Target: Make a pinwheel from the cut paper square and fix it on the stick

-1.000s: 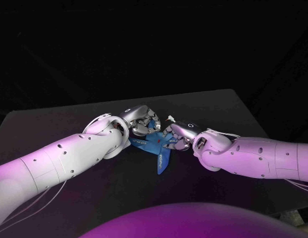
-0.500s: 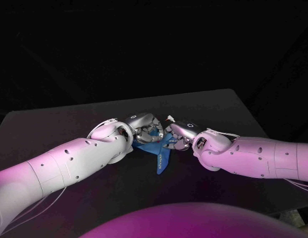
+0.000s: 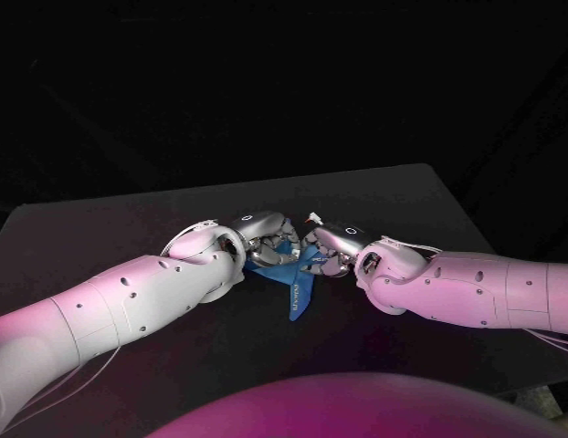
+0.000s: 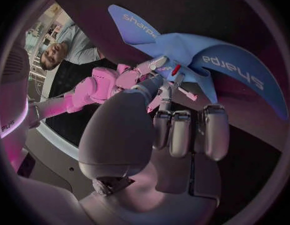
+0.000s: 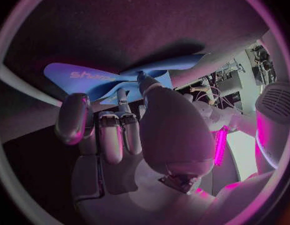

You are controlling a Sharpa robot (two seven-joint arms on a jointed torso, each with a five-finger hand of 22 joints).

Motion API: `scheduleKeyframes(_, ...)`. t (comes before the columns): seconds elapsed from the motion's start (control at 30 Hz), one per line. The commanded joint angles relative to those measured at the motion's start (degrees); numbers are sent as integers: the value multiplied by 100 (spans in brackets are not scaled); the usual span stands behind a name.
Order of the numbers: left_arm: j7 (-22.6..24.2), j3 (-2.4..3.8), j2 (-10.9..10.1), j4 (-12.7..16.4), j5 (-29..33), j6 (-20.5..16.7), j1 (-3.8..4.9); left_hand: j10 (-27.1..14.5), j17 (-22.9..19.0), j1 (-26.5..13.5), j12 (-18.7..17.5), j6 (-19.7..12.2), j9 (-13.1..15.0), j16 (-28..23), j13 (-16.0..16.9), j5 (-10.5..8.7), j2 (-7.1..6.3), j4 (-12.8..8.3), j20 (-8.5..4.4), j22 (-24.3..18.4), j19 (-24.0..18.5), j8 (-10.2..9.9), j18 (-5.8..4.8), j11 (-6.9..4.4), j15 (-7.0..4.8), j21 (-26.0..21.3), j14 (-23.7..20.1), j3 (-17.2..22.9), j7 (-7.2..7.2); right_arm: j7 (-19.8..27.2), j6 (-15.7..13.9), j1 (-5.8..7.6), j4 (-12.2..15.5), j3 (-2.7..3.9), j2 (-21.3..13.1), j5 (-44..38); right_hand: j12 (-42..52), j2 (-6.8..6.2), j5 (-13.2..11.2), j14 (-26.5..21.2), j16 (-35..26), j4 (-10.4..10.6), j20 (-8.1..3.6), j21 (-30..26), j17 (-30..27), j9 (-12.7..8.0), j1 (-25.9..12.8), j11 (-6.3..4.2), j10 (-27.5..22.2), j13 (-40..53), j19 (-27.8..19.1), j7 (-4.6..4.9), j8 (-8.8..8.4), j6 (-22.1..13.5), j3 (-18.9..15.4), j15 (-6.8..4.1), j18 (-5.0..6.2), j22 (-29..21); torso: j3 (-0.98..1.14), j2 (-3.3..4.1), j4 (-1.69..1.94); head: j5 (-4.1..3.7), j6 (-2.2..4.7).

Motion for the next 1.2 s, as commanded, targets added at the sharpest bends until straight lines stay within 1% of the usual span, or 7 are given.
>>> scheduleKeyframes(0.03, -70, 2, 6, 13, -78, 90, 0, 141, 1507, -12, -32, 78, 213, 21, 789, -30, 22, -12, 8, 707, 135, 16, -95, -28, -10, 25, 596, 19, -101, -72, 172, -19, -28, -15, -8, -58, 20, 50, 37, 608, 23, 0, 14, 33, 1510, -2, -9, 7, 618, 1508, 33, -8, 32, 29, 46, 6, 71, 880, 2, 0, -2, 4, 0)
scheduleKeyframes(0.33, -146, 2, 23, -53, -180, 110, -1, 142, 1507, -14, -32, 77, 216, 21, 789, -41, 14, -32, 8, 707, 135, 15, -95, -24, -10, 24, 596, 34, -104, -76, 174, -19, -30, -15, -5, -60, 20, 50, 37, 608, 23, 0, 14, 33, 1510, -2, -9, 7, 618, 1508, 33, -8, 32, 29, 46, 6, 71, 880, 5, -3, -3, 17, 0)
scheduleKeyframes(0.7, -169, 0, 81, -144, -227, 126, -18, 142, 1507, -17, -33, 92, 224, 21, 789, -59, 7, -61, 8, 711, 137, 22, -96, -21, -8, 25, 596, 58, -106, -77, 175, -19, -30, -15, -1, -60, 20, 50, 37, 608, 23, 0, 14, 33, 1510, -2, -9, 7, 618, 1508, 33, -8, 32, 29, 46, 6, 71, 880, -1, 2, -5, 21, 0)
scheduleKeyframes(0.97, -130, -4, 129, -174, -226, 133, -41, 133, 1507, -32, -41, 103, 231, 21, 774, -83, 0, -78, 9, 713, 138, 28, -96, -18, -6, 25, 596, 71, -107, -81, 177, -19, -31, -15, 3, -61, 20, 50, 37, 608, 23, 0, 14, 33, 1510, -2, -9, 7, 618, 1508, 33, -8, 32, 29, 46, 6, 71, 880, 5, -2, -3, 20, 0)
scheduleKeyframes(1.2, -131, -5, 135, -194, -224, 152, -45, 137, 1507, -42, -38, 116, 237, 21, 780, -100, -3, -92, 10, 713, 138, 34, -96, -19, -6, 24, 596, 82, -110, -85, 182, -19, -33, -15, 6, -61, 20, 50, 37, 608, 23, 0, 14, 33, 1510, -2, -9, 7, 618, 1508, 33, -8, 32, 29, 46, 6, 71, 880, 5, -2, -5, 17, 0)
